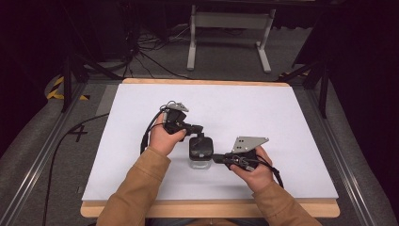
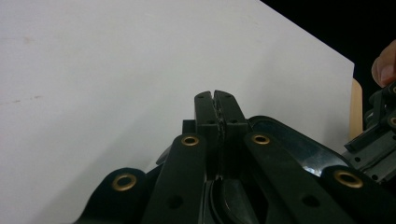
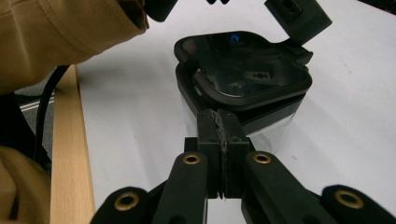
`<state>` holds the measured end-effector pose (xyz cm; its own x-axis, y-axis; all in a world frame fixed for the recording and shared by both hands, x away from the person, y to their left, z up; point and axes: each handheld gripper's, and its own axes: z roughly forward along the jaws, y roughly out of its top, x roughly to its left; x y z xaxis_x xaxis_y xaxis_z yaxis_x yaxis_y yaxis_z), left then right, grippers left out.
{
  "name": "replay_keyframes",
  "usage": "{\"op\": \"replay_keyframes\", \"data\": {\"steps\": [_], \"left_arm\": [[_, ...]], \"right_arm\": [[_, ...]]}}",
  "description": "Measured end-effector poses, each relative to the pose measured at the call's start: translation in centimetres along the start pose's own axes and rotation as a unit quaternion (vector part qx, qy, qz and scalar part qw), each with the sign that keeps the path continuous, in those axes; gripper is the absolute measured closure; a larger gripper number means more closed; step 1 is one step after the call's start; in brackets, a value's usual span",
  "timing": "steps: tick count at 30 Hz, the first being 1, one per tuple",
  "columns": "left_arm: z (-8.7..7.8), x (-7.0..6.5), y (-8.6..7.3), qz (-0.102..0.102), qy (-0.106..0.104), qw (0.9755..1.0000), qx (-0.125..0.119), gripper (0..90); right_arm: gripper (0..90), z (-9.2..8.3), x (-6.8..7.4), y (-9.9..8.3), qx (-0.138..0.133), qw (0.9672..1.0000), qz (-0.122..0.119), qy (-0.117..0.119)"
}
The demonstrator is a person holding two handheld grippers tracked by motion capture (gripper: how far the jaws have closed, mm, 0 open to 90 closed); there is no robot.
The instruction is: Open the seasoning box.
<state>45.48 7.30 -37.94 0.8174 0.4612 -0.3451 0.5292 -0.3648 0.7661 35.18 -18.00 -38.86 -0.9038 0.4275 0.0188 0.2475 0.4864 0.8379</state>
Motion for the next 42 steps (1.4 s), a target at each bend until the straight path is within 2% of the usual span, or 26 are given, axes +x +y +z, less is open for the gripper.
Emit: {"op": "replay_keyframes", "data": {"steps": [3, 5, 7, 13, 19, 24, 29, 32, 35, 42], "left_arm": [[0.0, -0.1, -0.1, 0.0, 0.002, 1.0, -0.001, 89.5], [-0.1, -0.4, -0.1, 0.008, 0.021, 0.9997, -0.002, 85.5], [-0.3, -0.6, 0.0, 0.013, 0.032, 0.9994, -0.009, 82.6], [-2.7, -1.2, 0.1, 0.011, 0.03, 0.9991, -0.027, 83.0], [-5.9, -1.8, -0.5, 0.01, 0.043, 0.9983, -0.039, 83.3], [-7.5, -2.6, -1.4, 0.009, 0.029, 0.9994, -0.016, 85.7], [-7.8, -3.7, -2.1, 0.019, 0.014, 0.9994, 0.024, 88.1], [-7.3, -4.5, -2.5, 0.026, -0.004, 0.9984, 0.05, 87.1], [-6.5, -5.0, -2.9, 0.038, -0.013, 0.9968, 0.068, 86.8], [-4.8, -5.3, -3.7, 0.037, -0.037, 0.9958, 0.075, 87.4]], "right_arm": [[90.0, 0.1, 0.0, 0.0, -0.005, 1.0, 0.002, -0.002], [90.0, 0.2, 0.1, 0.1, -0.005, 1.0, -0.001, -0.003], [90.0, 0.1, 0.1, 0.2, -0.007, 1.0, -0.001, -0.002], [90.0, 0.0, -0.1, 0.4, -0.014, 0.9999, -0.005, -0.006], [90.0, 0.3, -0.3, 1.1, -0.023, 0.9996, -0.015, -0.009], [90.0, 0.1, -0.8, 1.8, -0.04, 0.999, -0.02, -0.01], [90.0, -0.1, -1.4, 2.7, -0.054, 0.9982, -0.021, -0.012], [90.0, -0.1, -1.6, 3.1, -0.059, 0.9979, -0.022, -0.011], [90.0, 0.1, -1.9, 3.4, -0.064, 0.9976, -0.024, -0.011], [90.0, 0.2, -2.3, 3.7, -0.071, 0.9972, -0.021, -0.008]]}}
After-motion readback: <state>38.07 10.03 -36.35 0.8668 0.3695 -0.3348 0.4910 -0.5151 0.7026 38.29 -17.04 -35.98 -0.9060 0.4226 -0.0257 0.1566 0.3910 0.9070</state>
